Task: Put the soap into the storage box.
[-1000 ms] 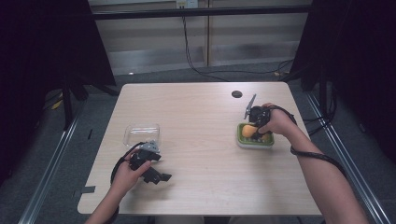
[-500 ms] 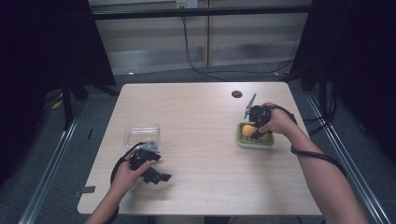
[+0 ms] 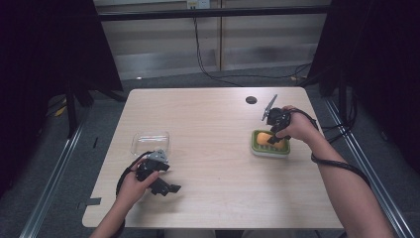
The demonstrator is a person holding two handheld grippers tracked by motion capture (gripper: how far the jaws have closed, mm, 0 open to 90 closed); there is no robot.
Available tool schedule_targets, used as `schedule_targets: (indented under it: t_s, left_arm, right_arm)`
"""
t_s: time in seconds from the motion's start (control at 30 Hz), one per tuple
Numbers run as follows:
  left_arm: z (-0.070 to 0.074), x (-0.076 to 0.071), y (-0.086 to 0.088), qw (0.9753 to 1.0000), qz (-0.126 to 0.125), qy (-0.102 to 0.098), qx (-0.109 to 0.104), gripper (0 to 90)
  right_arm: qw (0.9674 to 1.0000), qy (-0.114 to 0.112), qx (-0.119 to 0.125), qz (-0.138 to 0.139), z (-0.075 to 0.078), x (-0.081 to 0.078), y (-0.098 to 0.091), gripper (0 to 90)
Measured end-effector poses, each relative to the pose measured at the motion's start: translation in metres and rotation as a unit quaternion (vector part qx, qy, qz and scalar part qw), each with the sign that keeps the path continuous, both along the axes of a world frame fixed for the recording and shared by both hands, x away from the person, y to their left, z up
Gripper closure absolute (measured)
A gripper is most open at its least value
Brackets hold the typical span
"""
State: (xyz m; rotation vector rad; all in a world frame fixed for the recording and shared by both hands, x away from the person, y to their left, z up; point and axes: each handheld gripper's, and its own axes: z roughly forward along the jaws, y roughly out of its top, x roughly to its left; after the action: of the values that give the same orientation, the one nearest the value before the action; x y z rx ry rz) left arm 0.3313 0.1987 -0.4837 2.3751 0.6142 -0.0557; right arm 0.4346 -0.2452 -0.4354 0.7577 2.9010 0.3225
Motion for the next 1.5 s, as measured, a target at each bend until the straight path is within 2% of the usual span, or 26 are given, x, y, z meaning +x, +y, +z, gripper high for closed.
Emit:
schedule_targets:
  t_s: [0.03, 0.2, 0.23, 0.3, 0.37, 0.4, 0.47, 0.53, 0.6, 0.67, 0.9, 1.03, 1.13, 1.23, 1.5]
  left_arm:
    - [-0.001, -0.001, -0.001, 1.0, 0.005, -0.003, -0.006, 1.8]
    - [0.0, -0.001, -0.001, 1.0, 0.0, -0.003, -0.002, 1.9]
    - [0.001, -0.001, 0.0, 0.9999, -0.004, -0.005, 0.012, 1.9]
    - [-0.001, -0.003, 0.0, 1.0, 0.003, -0.002, -0.004, 1.9]
    - [0.0, -0.004, 0.0, 1.0, 0.007, -0.002, -0.006, 1.9]
    - [0.002, -0.003, 0.002, 0.9999, -0.001, -0.006, 0.011, 1.9]
    - [0.002, -0.003, 0.002, 1.0, 0.003, -0.005, 0.003, 1.9]
    - [0.003, -0.003, 0.002, 0.9999, -0.001, -0.007, 0.01, 1.9]
    - [0.0, -0.003, 0.002, 1.0, 0.001, -0.003, -0.001, 1.9]
    - [0.0, -0.004, 0.001, 1.0, 0.003, -0.002, -0.003, 1.9]
    - [0.001, -0.003, 0.001, 0.9999, 0.0, -0.004, 0.011, 1.9]
    - [-0.001, -0.003, 0.001, 1.0, 0.002, -0.003, 0.001, 1.9]
    - [0.001, -0.004, 0.001, 0.9999, -0.001, -0.002, 0.011, 1.9]
    - [0.002, -0.004, 0.0, 1.0, 0.001, -0.004, 0.006, 1.9]
    - [0.0, -0.005, -0.001, 1.0, -0.002, -0.003, 0.001, 1.9]
  right_arm:
    - [0.9999, 0.002, 0.008, -0.01, 0.001, -0.001, -0.001, 43.3]
    - [0.9988, -0.005, 0.032, -0.037, 0.004, -0.009, -0.003, 39.3]
    - [0.9985, -0.006, 0.036, -0.04, 0.004, -0.01, -0.004, 38.8]
    - [0.9976, -0.003, 0.045, -0.052, 0.006, -0.014, -0.005, 36.0]
    - [0.9964, -0.002, 0.06, -0.06, 0.006, -0.016, -0.006, 33.4]
    - [0.9956, -0.002, 0.068, -0.064, 0.007, -0.017, -0.006, 33.0]
    - [0.9948, -0.005, 0.077, -0.067, 0.008, -0.02, -0.006, 32.8]
    - [0.9932, -0.005, 0.087, -0.077, 0.01, -0.023, -0.006, 31.4]
    - [0.9921, -0.004, 0.092, -0.086, 0.01, -0.026, -0.007, 30.2]
    - [0.9907, -0.006, 0.103, -0.089, 0.01, -0.03, -0.007, 29.0]
    - [0.9887, -0.012, 0.118, -0.092, 0.007, -0.041, -0.006, 24.9]
    - [0.9891, -0.018, 0.12, -0.083, 0.009, -0.048, -0.003, 23.7]
    - [0.9886, -0.019, 0.125, -0.082, 0.009, -0.054, 0.001, 22.2]
    - [0.9882, -0.021, 0.134, -0.072, 0.008, -0.06, 0.005, 21.5]
    - [0.9886, -0.024, 0.136, -0.06, 0.005, -0.073, 0.014, 19.9]
